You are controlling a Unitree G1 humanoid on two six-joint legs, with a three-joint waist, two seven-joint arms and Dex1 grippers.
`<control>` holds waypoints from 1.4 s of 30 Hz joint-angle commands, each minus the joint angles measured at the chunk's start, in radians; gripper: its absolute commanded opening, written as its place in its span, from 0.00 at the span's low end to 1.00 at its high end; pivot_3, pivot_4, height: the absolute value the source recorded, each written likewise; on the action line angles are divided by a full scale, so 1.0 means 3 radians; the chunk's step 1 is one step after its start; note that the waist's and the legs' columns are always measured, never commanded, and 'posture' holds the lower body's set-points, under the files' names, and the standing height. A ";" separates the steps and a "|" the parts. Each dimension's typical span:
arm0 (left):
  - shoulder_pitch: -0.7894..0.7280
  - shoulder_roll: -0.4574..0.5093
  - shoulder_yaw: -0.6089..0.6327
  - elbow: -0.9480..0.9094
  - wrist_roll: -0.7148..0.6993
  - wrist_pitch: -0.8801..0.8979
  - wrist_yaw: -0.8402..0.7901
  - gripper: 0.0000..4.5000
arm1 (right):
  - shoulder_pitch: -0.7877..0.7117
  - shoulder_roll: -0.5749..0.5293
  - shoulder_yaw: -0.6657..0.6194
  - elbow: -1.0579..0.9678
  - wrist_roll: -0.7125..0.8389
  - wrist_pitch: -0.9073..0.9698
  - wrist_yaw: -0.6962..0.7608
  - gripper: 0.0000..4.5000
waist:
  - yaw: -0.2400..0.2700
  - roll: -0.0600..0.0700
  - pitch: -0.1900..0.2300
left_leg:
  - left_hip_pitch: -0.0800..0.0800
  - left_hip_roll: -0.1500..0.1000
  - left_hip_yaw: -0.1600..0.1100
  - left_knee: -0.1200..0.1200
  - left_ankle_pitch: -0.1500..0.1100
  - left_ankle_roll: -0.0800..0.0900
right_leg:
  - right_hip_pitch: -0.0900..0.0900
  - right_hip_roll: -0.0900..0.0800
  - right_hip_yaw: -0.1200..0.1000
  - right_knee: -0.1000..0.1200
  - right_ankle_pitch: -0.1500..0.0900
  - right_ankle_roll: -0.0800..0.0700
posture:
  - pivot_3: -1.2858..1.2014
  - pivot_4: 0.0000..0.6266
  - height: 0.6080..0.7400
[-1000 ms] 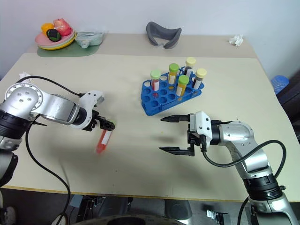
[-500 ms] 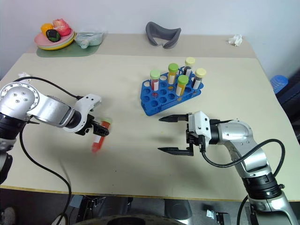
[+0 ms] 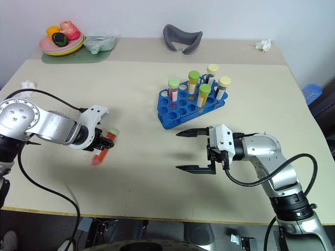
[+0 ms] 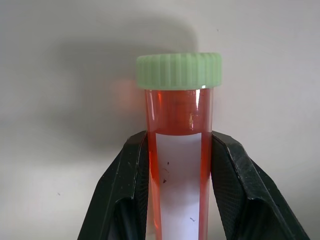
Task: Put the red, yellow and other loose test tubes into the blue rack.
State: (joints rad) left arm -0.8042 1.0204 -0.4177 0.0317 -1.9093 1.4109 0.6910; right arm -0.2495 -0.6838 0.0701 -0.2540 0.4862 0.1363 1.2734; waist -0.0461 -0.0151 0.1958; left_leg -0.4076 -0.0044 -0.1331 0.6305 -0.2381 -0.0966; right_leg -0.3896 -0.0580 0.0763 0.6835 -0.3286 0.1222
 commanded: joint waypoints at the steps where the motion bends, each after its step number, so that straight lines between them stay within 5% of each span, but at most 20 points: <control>1: 0.0077 0.0102 0.0018 -0.0131 -0.0145 -0.0100 0.0095 0.39 | -0.0094 0.0051 0.0021 0.0025 0.0033 -0.0033 0.0043 1.00 | 0.0002 0.0000 0.0000 | 0.0000 0.0000 0.0000 0.0000 0.0000 0.0000 | 0.0000 0.0000 0.0000 0.0000 0.0000 0.0000 | 0.52 0.24 1.00; 5: 0.0168 0.0142 0.0037 -0.0224 -0.0206 -0.0246 0.0209 0.18 | -0.0144 0.0079 0.0051 0.0086 0.0015 -0.0060 0.0084 1.00 | 0.0001 0.0000 0.0000 | 0.0000 0.0000 0.0000 0.0000 0.0000 0.0000 | 0.0000 0.0000 0.0000 0.0000 0.0000 0.0000 | 0.52 0.24 1.00; 10: 0.0219 0.0168 0.0212 -0.0312 -0.0109 -0.0431 0.0231 0.18 | -0.0187 0.0075 0.0044 0.0137 0.0020 -0.0072 0.0117 1.00 | 0.0004 0.0000 0.0000 | 0.0000 0.0000 0.0000 0.0000 0.0000 0.0000 | 0.0000 0.0000 0.0000 0.0000 0.0000 0.0000 | 0.52 0.24 1.00; 15: 0.0183 -0.0069 0.0774 -0.0525 0.0549 -0.0892 -0.0138 0.18 | -0.0175 0.0063 0.0010 0.0131 0.0041 -0.0052 0.0100 1.00 | 0.0011 0.0000 0.0000 | -0.0001 0.0000 0.0001 0.0000 0.0000 0.0000 | 0.0000 0.0000 -0.0001 -0.0001 0.0000 0.0000 | 0.52 0.24 1.00; 21: 0.0311 -0.0622 0.1123 -0.1073 0.2216 -0.2118 -0.1495 0.18 | -0.0208 0.0097 -0.0035 0.0077 0.0068 0.0008 -0.0048 1.00 | 0.0010 -0.0001 0.0000 | -0.0003 -0.0001 0.0003 -0.0001 0.0007 -0.0012 | 0.0000 0.0000 -0.0002 -0.0005 0.0000 0.0000 | 0.52 0.24 1.00; 31: 0.0221 -0.1502 0.0909 -0.0392 0.4055 -0.3972 -0.3620 0.18 | -0.0210 0.0265 -0.0098 -0.0084 -0.0027 0.0131 -0.0641 1.00 | 0.0013 0.0000 -0.0001 | -0.0002 0.0000 0.0004 -0.0002 0.0000 0.0000 | 0.0001 0.0001 -0.0001 -0.0005 0.0000 0.0000 | 0.52 0.24 1.00; 38: 0.0170 -0.2108 0.0941 0.0443 0.4334 -0.4717 -0.4956 0.18 | -0.0161 0.0418 -0.0075 -0.0144 -0.0246 0.0149 -0.1127 1.00 | 0.0000 -0.0001 -0.0001 | -0.0003 -0.0001 0.0004 -0.0001 0.0000 0.0000 | -0.0001 0.0001 -0.0002 -0.0004 0.0000 0.0000 | 0.52 0.24 1.00; 42: -0.0021 -0.2352 0.1018 0.0976 0.4436 -0.4849 -0.5283 0.18 | -0.0105 0.0487 -0.0061 -0.0237 -0.0302 0.0151 -0.1315 1.00 | 0.0007 -0.0001 -0.0001 | -0.0003 -0.0001 0.0003 -0.0001 0.0000 0.0001 | -0.0001 0.0001 -0.0002 -0.0004 0.0000 0.0000 | 0.52 0.24 1.00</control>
State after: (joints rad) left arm -0.7627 0.3278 -0.1462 0.3001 -0.5927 -0.0047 -0.8604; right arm -0.2822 -0.5496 0.0650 -0.2694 0.3958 0.1899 0.9032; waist -0.0440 -0.0153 0.1956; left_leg -0.4086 -0.0046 -0.1326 0.6304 -0.2381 -0.0961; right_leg -0.3896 -0.0576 0.0751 0.6823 -0.3285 0.1223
